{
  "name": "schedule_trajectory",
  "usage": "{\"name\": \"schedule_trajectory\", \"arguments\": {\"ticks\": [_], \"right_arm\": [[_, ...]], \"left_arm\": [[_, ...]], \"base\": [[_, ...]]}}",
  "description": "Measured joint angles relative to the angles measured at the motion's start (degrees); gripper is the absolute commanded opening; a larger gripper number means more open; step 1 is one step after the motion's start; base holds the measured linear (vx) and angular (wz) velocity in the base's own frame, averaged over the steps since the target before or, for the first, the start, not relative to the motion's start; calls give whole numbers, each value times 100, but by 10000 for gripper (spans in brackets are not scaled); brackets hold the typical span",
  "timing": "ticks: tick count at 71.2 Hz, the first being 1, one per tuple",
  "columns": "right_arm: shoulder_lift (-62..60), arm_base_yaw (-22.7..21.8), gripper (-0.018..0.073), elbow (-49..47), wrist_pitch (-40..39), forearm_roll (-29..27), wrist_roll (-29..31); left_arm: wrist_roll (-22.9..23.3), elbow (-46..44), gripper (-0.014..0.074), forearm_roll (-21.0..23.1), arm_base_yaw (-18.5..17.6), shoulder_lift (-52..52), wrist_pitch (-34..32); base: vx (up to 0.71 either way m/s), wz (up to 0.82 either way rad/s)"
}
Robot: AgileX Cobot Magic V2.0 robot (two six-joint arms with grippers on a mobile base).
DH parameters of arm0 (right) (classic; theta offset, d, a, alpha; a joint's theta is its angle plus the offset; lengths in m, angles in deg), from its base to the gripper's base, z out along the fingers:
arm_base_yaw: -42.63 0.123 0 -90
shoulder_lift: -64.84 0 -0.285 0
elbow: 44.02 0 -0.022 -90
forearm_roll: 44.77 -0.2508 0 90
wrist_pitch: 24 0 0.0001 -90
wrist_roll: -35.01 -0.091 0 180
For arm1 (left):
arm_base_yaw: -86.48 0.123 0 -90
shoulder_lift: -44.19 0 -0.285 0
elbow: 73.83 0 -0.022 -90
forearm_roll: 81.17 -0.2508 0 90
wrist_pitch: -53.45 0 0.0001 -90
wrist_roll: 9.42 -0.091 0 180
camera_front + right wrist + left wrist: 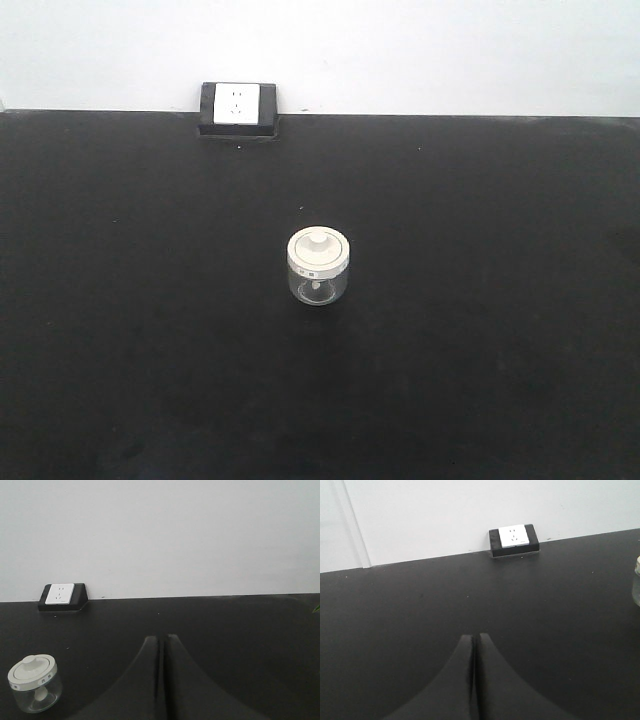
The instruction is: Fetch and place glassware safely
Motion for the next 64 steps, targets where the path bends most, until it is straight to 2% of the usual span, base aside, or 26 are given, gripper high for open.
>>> {"name": "schedule_trajectory", "arguments": {"ticks": [64], "right_arm": [[0,0,-4,0,0,-5,0]], "left_arm": [[0,0,1,0,0,0,0]], "base": [[0,0]]}}
